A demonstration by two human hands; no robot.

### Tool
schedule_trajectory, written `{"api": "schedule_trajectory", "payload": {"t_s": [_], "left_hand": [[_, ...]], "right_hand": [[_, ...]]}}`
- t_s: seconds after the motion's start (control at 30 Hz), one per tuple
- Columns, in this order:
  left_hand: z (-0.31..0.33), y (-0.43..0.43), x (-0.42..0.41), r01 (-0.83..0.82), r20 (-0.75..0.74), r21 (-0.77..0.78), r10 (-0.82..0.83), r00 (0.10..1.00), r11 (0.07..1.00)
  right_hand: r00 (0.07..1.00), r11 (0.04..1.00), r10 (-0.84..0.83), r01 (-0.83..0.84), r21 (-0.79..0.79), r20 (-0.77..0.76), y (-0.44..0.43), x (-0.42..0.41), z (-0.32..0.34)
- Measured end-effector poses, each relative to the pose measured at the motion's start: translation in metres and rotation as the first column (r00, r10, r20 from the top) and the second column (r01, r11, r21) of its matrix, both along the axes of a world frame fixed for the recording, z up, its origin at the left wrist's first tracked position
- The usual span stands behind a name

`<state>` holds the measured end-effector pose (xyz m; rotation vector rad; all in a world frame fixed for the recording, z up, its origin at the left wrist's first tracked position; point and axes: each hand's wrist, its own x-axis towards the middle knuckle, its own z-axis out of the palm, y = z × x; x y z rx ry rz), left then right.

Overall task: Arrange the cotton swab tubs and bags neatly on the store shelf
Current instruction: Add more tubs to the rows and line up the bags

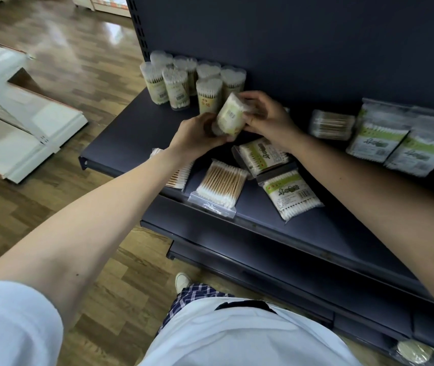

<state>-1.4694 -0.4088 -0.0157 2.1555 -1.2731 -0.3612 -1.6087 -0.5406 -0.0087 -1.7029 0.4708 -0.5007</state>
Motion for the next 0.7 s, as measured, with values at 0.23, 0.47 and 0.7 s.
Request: {"api": "schedule_trajectory", "payload": {"t_s": [0.23, 0.47, 0.7], "left_hand": [[0.016, -0.002, 0.005, -0.082, -0.234, -0.324, 0.005, 0.972, 0.943], [0.022, -0.009, 0.006, 0.159, -0.186, -0.278, -0.215, 0.959, 0.947], [0.017, -0.007, 0.008, 0.035, -0.156, -0.310, -0.087, 0.984, 0.950]], "right_hand": [[0.990, 0.989, -0.136, 0.135, -0.057, -0.027, -0.013, -0.010, 0.006], [0.984, 0.951, 0.052, -0.101, -0.294, -0.171, -0.002, 0.001, 0.009], [0.984, 0.856, -0.111, 0.022, -0.517, -0.142, -0.001, 0.004, -0.001]]}}
